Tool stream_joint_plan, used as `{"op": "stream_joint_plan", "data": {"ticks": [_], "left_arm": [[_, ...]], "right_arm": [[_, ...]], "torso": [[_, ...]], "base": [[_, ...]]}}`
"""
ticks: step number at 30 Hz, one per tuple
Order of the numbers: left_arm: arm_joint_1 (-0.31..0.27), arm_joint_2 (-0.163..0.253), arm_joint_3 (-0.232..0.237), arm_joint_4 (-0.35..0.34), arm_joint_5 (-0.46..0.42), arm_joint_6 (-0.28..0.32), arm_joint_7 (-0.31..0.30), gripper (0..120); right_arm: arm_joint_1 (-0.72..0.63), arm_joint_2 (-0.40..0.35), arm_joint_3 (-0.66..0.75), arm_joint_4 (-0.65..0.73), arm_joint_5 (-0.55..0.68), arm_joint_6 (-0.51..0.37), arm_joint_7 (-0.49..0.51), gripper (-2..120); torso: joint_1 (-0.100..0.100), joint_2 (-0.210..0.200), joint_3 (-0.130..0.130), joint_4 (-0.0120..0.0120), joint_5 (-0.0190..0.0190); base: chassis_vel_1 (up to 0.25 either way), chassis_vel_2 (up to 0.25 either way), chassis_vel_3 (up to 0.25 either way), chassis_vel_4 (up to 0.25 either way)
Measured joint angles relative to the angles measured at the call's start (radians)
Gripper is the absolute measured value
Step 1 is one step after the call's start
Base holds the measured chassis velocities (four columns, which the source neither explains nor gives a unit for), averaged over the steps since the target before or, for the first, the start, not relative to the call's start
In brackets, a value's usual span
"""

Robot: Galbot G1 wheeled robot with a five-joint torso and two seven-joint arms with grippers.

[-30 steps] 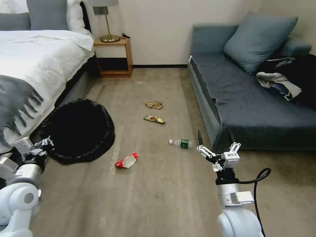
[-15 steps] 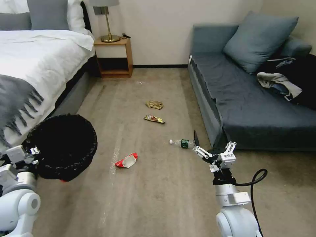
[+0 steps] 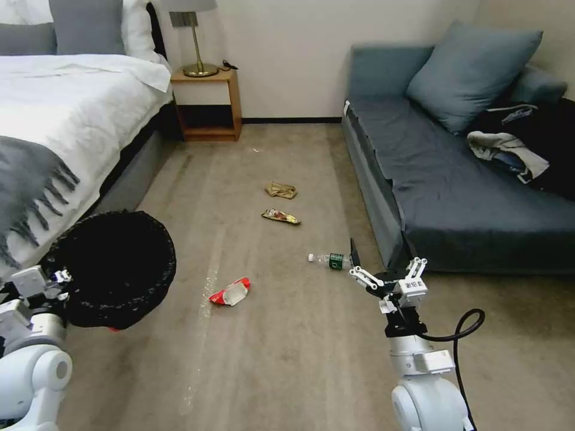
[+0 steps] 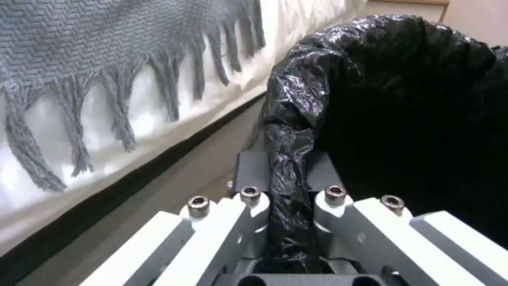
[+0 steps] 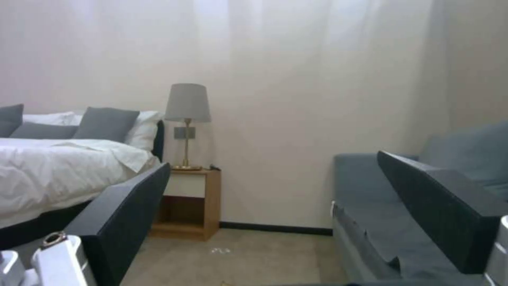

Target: Pick up the trash bin, then pick up the garbage on the floor and place it into the trash bin.

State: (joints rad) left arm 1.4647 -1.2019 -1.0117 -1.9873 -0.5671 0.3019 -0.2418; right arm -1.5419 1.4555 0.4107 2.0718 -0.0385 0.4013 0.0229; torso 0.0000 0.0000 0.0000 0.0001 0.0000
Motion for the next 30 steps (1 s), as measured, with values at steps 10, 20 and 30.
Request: {"op": "stream_joint_plan", "data": {"ticks": [10, 20, 30], "left_arm": [[-0.011, 0.009, 0.0, 0.007, -0.006, 0.0, 0.006, 6], [-0.018, 0.009, 0.003, 0.022, -0.007, 0.0, 0.013, 6], [-0.02, 0.006, 0.008, 0.045, -0.004, -0.005, 0.022, 6]], "right_arm": [[-0.003, -0.002, 0.003, -0.001, 0.0, 0.003, -0.003, 100], [-0.003, -0.001, 0.004, -0.005, 0.001, 0.005, -0.003, 100], [-0.001, 0.001, 0.002, -0.01, 0.0, 0.008, -0.01, 100]], "torso": [[0.0, 0.0, 0.0, -0.0002, 0.0], [0.0, 0.0, 0.0, -0.0003, 0.0], [0.0, 0.0, 0.0, 0.0, 0.0]], "base": [[-0.097, 0.087, 0.111, -0.096], [-0.154, 0.143, 0.149, -0.153], [-0.129, 0.138, 0.139, -0.13]]}}
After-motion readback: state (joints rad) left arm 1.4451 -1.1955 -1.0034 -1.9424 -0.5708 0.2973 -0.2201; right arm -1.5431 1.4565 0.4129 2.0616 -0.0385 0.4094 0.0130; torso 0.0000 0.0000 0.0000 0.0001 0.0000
